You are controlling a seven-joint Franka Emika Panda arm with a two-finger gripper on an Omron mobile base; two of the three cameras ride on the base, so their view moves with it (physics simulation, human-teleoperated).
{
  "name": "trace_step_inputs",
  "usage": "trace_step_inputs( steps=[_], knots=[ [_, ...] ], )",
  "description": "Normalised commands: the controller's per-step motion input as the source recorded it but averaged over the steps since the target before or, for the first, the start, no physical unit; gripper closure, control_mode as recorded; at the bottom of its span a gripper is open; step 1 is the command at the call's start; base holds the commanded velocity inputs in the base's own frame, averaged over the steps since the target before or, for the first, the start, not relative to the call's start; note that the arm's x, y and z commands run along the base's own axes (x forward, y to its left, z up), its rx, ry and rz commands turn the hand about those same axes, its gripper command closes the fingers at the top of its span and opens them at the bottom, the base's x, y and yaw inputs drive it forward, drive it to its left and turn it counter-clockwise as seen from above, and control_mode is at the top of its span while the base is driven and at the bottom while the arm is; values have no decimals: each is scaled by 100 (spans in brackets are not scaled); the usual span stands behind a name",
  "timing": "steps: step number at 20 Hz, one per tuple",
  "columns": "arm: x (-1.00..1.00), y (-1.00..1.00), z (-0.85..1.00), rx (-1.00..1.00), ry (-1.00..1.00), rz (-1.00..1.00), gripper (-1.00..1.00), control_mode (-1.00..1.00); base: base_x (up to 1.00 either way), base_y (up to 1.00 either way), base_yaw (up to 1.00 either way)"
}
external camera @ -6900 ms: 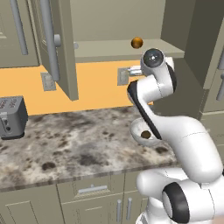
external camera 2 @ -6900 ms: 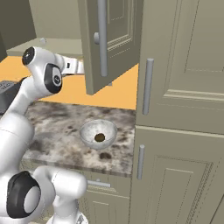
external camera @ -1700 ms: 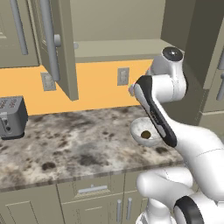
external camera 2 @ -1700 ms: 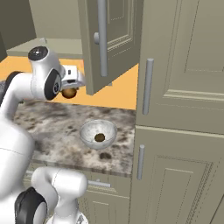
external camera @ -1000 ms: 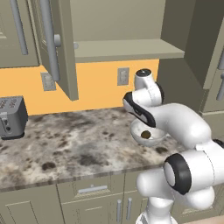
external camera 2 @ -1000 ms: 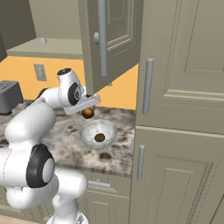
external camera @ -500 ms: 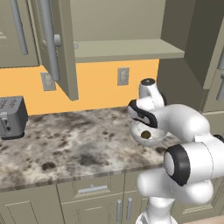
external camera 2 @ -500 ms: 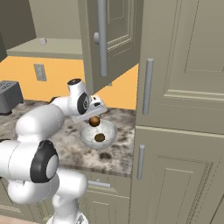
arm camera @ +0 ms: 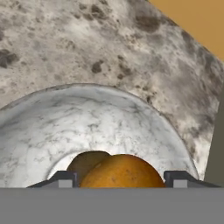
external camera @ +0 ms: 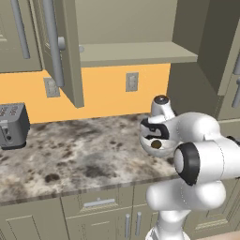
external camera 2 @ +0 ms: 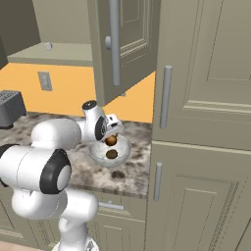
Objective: Open the cabinet. Pick the kiwi and mango from the cabinet and place them into the bowl. Then close the cabinet.
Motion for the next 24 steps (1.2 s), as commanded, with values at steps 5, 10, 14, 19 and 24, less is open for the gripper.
trace_step_inputs(
  steps=[5,10,14,19,24],
  knots=[
    [0,0,0,0,-1,0,-100,-100,0,0,0],
    [0,0,36,0,-12,0,-100,-100,0,0,0],
    [-4,0,83,0,-17,0,-100,-100,0,0,0],
    [-47,0,100,0,-24,0,-100,-100,0,0,0],
    [-93,0,100,0,-36,0,-100,-100,0,0,0]
  ],
)
